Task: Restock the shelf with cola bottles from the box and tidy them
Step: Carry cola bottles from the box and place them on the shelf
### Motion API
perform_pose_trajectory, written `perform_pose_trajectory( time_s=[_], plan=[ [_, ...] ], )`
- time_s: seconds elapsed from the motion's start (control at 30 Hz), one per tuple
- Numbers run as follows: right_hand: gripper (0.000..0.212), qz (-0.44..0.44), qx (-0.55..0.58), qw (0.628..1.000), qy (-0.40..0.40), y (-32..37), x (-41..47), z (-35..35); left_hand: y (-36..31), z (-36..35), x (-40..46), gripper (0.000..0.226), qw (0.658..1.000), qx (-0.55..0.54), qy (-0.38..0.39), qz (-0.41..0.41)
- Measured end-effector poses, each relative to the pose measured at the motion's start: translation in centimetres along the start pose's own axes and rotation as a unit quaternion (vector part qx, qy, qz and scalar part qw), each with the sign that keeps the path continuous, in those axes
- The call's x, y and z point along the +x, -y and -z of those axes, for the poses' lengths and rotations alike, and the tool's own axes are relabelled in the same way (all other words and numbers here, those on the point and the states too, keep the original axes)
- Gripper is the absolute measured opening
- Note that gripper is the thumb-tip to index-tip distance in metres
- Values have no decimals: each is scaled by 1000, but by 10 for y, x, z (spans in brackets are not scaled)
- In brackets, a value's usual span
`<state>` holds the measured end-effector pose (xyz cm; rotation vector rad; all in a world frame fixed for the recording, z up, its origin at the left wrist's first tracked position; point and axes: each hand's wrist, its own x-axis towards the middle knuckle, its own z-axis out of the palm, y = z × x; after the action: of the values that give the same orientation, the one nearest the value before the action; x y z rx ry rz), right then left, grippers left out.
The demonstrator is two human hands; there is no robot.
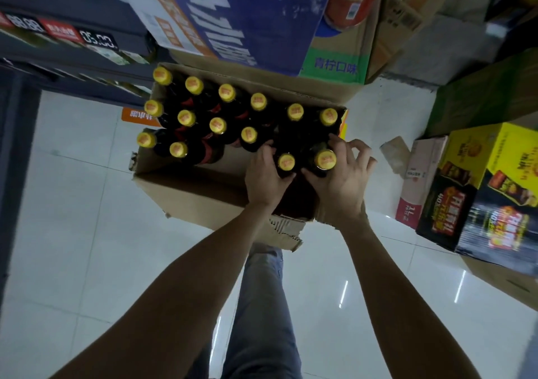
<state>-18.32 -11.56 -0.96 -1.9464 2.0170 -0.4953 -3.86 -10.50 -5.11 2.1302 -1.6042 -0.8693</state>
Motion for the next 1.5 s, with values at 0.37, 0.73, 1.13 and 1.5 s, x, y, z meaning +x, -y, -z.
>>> perform_pose_trajectory(
  time_s=[0.37,0.73,1.13,1.5],
  plan=[
    [64,6,338,932,128,119,-13,116,-5,176,-107,69,919,-375,-111,40],
    [72,56,431,804,405,328,-62,63,101,323,-218,55,764,-505,-375,142],
    [51,312,305,751,495,603,-289,-46,329,462,-462,48,689,-437,-535,219],
    [59,452,324,662,503,865,-461,-107,506,642,-614,73,634,-262,-685,245]
  ],
)
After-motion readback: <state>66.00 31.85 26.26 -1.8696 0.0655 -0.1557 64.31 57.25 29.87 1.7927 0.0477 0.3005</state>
